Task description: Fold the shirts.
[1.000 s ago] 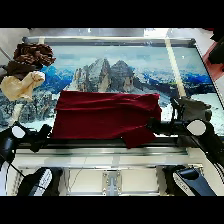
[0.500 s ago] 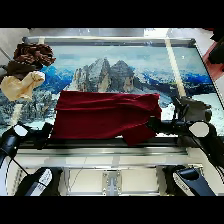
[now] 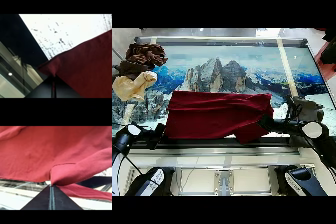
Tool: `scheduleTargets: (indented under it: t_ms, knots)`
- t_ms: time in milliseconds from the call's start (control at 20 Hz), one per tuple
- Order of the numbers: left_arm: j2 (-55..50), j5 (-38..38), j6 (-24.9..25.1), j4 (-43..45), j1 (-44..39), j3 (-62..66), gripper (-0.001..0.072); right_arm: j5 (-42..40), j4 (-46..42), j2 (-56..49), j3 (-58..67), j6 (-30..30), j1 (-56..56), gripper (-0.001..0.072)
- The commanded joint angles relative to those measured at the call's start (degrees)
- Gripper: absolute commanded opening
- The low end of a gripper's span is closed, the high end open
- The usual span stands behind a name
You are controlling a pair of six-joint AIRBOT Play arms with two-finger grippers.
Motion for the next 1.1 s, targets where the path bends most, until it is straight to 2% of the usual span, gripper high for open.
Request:
scheduleTargets:
  t_ms: [0,100,300,400,600,750,850,900,950,1000,1050]
  knots:
    - [-0.3,2.5,0.1,-0.4,0.0,0.0,0.0008,-0.6,0.7,0.1,0.1,0.1,0.0,0.002]
    - [-0.3,3.1,1.8,-3.6,0.0,0.2,0.0008,-0.8,1.2,0.1,0.1,0.1,0.0,0.002]
    - [2.8,2.3,16.8,-19.0,0.0,5.6,0.0007,-1.2,2.4,2.6,0.1,0.1,0.0,0.0019]
    - [7.6,0.7,21.7,-22.9,0.0,10.3,0.0007,-0.3,2.1,6.3,0.1,2.1,0.0,0.0019]
    - [17.9,1.2,22.6,-21.5,0.0,19.1,0.0006,-0.2,-3.3,14.0,0.1,9.5,-0.1,0.0018]
    - [18.4,-0.7,23.6,-20.9,-0.1,22.2,0.0006,3.2,-5.6,13.9,0.1,9.6,-0.1,0.0018]
    - [18.4,-3.4,24.6,-20.5,-0.1,22.2,0.0006,5.7,-10.1,13.9,0.1,9.4,-0.1,0.0022]
    - [18.4,-4.2,25.1,-20.3,-0.1,22.2,0.0006,6.7,-13.4,13.7,-0.1,9.9,-0.1,0.0062]
    - [18.4,-4.5,25.6,-20.2,-0.1,22.2,0.0007,8.2,-16.3,13.2,-0.9,12.5,-0.1,0.0253]
    - [18.4,-4.5,25.6,-20.2,-0.1,22.2,0.0007,9.7,-17.2,12.3,-2.5,14.1,-0.1,0.0333]
    - [18.4,-4.5,26.1,-20.1,-0.1,22.2,0.0007,9.4,-16.4,10.9,-5.3,14.2,-0.1,0.0333]
